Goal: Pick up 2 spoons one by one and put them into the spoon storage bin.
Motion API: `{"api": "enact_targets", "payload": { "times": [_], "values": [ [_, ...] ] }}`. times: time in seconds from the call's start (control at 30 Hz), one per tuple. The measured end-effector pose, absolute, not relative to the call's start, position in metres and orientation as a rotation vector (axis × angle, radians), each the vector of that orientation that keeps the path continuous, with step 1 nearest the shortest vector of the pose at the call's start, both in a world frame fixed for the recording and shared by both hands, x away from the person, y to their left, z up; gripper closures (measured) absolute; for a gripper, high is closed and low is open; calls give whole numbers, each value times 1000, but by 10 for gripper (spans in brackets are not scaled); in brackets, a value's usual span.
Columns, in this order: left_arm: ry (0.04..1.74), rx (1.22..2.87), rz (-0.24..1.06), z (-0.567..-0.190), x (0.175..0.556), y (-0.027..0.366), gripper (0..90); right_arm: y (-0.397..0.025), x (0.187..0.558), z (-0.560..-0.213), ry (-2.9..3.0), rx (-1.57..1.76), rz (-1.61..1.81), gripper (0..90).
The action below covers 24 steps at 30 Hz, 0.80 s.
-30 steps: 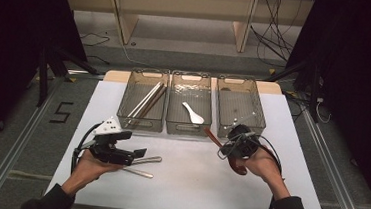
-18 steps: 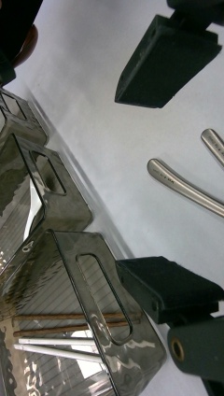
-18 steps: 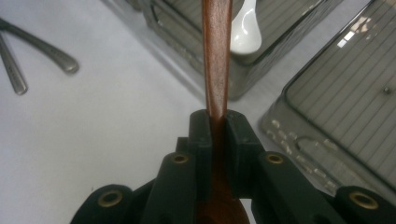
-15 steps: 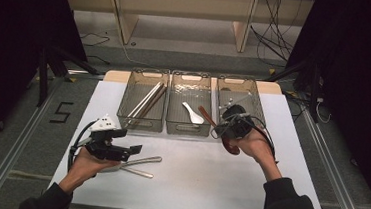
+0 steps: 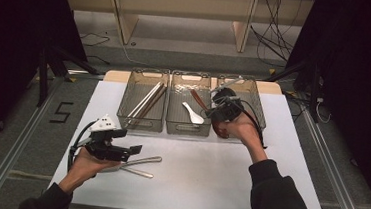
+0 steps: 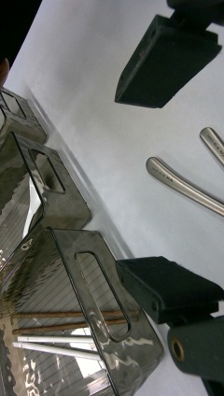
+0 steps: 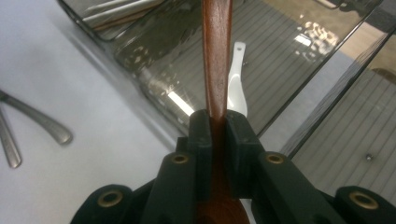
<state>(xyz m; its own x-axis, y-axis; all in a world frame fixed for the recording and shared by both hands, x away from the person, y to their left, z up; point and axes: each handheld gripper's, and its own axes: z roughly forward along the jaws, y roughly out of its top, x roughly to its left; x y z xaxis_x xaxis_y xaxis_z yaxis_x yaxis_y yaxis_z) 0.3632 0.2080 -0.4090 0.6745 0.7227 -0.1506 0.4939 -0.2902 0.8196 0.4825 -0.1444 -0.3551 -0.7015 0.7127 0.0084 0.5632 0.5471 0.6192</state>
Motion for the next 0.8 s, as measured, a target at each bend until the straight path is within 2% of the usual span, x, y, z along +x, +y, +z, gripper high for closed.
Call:
{"api": "enact_targets", "payload": {
  "times": [0.8],
  "values": [
    [935, 1950, 307, -409, 362, 207, 161, -116, 526, -340, 2463, 1116, 905, 826]
  ]
}}
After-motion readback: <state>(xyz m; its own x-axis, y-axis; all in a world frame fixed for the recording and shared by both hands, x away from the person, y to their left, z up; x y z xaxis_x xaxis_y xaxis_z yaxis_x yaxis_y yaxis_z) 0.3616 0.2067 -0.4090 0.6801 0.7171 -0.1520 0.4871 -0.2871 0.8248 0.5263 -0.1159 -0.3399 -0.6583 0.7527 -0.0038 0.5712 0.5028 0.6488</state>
